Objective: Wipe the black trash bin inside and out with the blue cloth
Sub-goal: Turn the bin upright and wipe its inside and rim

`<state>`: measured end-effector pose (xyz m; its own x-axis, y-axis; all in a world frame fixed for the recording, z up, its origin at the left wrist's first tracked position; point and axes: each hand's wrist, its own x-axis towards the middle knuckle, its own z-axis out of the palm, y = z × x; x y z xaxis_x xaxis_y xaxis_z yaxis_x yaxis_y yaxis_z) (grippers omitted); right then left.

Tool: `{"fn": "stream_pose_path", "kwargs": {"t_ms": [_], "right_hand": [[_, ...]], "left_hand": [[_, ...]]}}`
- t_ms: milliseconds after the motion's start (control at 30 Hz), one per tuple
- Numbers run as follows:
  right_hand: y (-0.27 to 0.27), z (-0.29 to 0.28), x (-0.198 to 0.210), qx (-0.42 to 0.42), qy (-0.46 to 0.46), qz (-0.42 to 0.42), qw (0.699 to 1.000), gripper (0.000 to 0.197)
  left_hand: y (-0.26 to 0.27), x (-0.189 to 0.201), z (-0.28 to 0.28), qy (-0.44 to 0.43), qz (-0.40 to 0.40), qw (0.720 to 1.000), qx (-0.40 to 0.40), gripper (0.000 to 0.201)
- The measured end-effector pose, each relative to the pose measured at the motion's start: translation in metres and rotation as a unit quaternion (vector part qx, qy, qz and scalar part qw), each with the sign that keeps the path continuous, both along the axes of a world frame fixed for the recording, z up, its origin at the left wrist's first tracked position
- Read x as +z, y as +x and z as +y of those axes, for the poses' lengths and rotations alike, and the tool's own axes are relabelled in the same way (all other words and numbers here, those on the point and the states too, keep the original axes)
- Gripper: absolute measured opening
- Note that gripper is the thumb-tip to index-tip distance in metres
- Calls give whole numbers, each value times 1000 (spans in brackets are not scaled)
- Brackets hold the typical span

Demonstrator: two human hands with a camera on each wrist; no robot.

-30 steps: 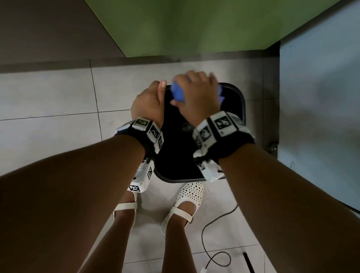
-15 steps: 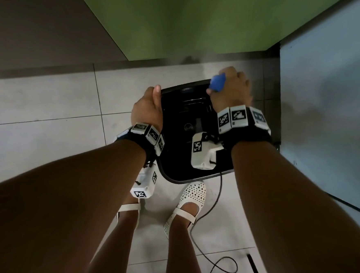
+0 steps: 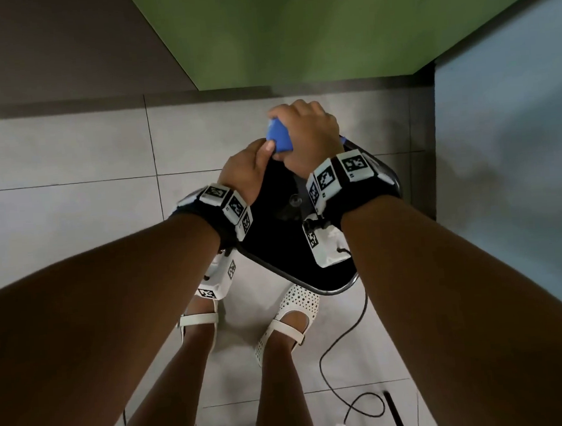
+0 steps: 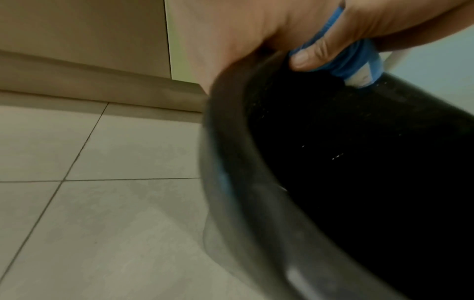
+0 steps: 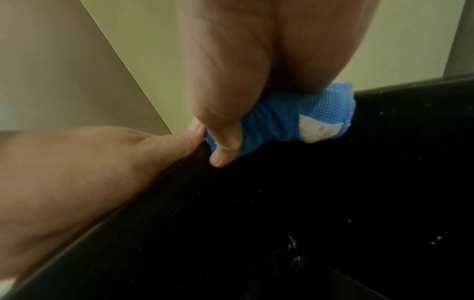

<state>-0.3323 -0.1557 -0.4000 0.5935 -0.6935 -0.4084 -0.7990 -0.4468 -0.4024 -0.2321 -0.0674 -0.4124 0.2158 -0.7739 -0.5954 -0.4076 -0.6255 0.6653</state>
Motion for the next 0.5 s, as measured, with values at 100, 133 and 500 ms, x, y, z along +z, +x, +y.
{"fn": "stream_pose_path", "kwargs": {"t_ms": [100,133,500], "right_hand": [[-1,0,-1,-8,-4,-8,1000,49],[-1,2,-2,-7,-7,-10,1000,49],[-44,18,3,-211,-19,31,977,51]], "left_hand": [[-4,0,2,-3,4,1000,4,42],[-4,-2,3,-2,-2,1000,5,41],[-5,-8,8,-11,-11,998,54,39]]}}
